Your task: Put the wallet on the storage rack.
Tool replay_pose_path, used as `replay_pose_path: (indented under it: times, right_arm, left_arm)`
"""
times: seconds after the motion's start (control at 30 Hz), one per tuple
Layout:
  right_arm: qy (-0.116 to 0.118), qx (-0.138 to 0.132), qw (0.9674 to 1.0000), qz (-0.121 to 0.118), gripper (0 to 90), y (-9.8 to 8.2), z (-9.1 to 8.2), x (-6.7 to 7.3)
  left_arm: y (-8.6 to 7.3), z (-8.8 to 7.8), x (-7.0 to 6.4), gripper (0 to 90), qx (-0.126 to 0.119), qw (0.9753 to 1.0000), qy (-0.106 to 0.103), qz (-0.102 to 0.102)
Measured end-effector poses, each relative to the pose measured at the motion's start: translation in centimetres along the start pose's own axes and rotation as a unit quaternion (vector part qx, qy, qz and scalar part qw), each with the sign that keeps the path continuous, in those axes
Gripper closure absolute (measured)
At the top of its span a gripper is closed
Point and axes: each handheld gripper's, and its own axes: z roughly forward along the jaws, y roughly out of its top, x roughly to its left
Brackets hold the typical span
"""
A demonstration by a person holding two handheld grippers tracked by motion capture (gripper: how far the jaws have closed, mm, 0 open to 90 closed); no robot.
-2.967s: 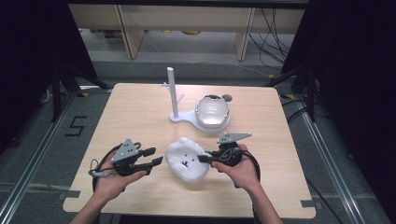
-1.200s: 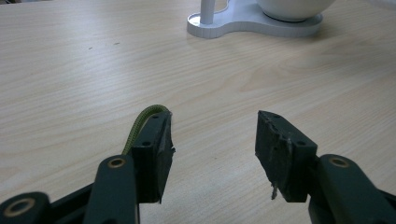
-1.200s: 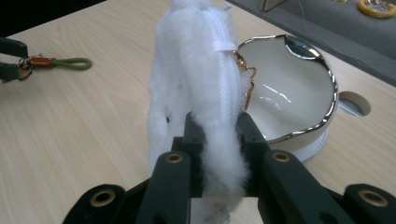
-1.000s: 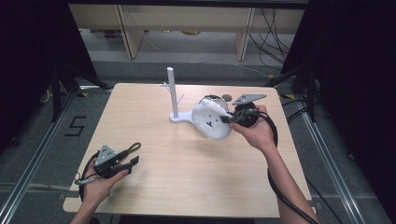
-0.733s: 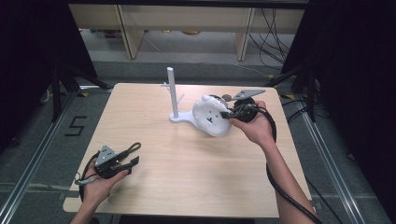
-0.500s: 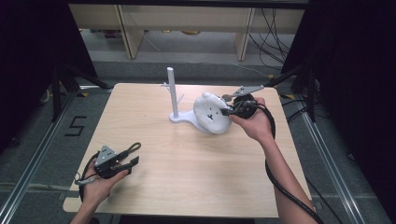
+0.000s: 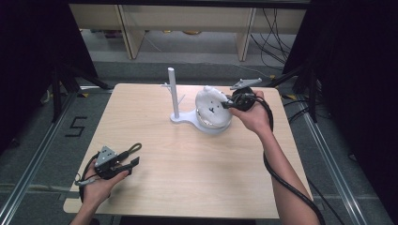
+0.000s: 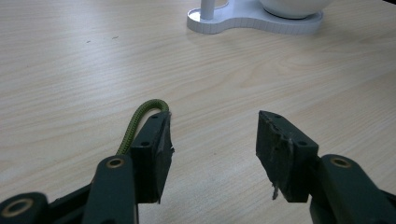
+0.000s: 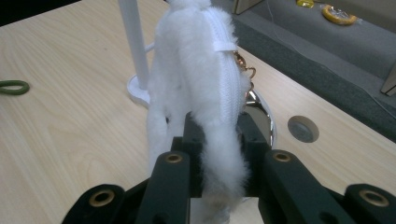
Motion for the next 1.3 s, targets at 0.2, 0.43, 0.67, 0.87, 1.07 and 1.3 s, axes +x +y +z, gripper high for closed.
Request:
replay_pose_path:
  times: [0.2, 0.43, 0.67, 0.87, 1.07, 1.3]
  right_arm:
    - [-0.01, 0.002, 0.9999, -0.004, 78.3, 0.3, 0.6, -0.3]
    - [-0.022, 0.002, 0.9998, -0.003, 78.0, 0.1, 1.7, -0.9]
    - [-0.032, 0.009, 0.9995, -0.001, 77.7, -0.4, 2.6, -1.0]
    - [-0.053, 0.009, 0.9983, -0.024, 77.3, -0.4, 3.1, -0.7]
    - [-0.063, 0.017, 0.997, -0.041, 76.6, -0.2, 3.3, -0.6]
    - [-0.081, 0.033, 0.9949, -0.049, 69.8, -1.0, 4.1, -0.8]
  left_arm:
    - [0.0, 0.0, 0.0, 44.7, 0.0, 1.0, -0.001, 0.0]
    - [0.0, 0.0, 0.0, 44.6, 0.004, 1.0, 0.004, -0.001]
    - [0.0, 0.0, 0.0, 44.6, 0.003, 1.0, 0.004, -0.001]
    - [0.0, 0.0, 0.0, 44.5, 0.003, 1.0, 0.004, -0.001]
    - [-0.1, 0.0, 0.1, 44.5, 0.003, 1.0, 0.004, -0.001]
    - [-0.1, 0.0, 0.1, 44.5, 0.001, 1.0, 0.0, -0.002]
